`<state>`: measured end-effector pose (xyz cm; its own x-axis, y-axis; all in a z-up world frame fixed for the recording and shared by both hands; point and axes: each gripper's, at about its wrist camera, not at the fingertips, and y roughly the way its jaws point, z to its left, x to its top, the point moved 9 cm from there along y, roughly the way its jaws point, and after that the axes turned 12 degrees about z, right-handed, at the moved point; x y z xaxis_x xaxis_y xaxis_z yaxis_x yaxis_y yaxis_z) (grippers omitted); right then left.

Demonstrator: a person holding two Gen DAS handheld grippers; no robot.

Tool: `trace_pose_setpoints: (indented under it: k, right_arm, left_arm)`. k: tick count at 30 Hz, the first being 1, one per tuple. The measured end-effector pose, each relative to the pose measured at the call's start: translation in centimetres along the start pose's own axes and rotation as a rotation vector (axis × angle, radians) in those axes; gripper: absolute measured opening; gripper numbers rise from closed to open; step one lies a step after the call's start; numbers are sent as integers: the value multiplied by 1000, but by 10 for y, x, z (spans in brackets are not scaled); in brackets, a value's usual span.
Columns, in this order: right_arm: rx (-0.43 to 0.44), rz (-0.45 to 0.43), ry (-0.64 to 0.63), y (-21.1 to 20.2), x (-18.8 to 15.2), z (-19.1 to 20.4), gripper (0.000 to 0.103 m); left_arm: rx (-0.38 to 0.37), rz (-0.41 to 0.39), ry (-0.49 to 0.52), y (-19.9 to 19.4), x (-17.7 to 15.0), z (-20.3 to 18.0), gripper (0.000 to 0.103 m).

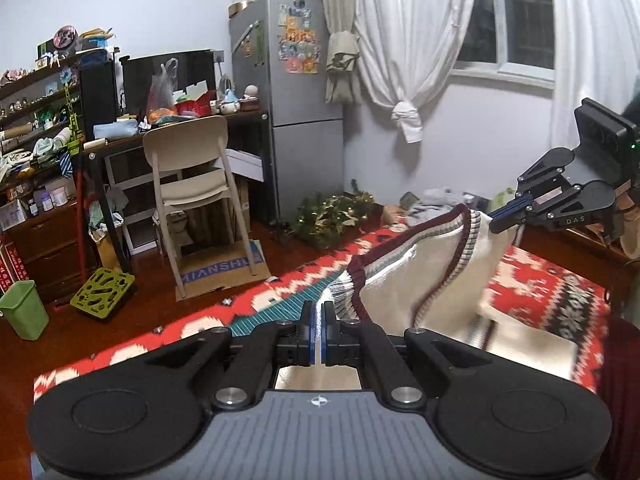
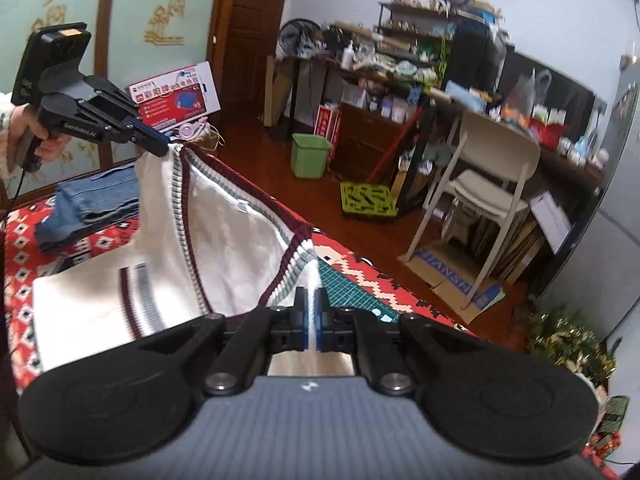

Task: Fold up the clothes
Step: 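Lift the hem with both tools and fold it over toward the V-neck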

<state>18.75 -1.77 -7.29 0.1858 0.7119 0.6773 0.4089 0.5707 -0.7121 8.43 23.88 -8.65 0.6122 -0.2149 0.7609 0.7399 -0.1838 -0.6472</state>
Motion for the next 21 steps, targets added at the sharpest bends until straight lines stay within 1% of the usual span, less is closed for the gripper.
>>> trace_pose_setpoints:
  k: [2,4,6,9,12,16,21]
  right_arm:
    - [-2,3,-14,-17,-14,22,3]
    - [-4,11,-39,-28,-28,44,3]
    - [0,27,-67,-36,-44,67,2]
    - [7,52,-85,-40,-71,101,2]
    - [12,92,-115,-32,-102,131,2]
    - [26,152,-114,-13,-140,159,2]
    - [43,214,-80,14,-172,166,2]
  left_arm:
    - [-14,0,8,-16,-14,-14,2]
    - [-35,17,29,-25,-32,-30,2]
    - [-42,36,77,-32,-52,-46,2]
    - [-70,76,98,-34,-81,-67,2]
    - [-83,118,101,-31,-110,-83,2]
    - [-83,187,88,-14,-146,-94,2]
    - [-81,286,120,7,-184,-101,2]
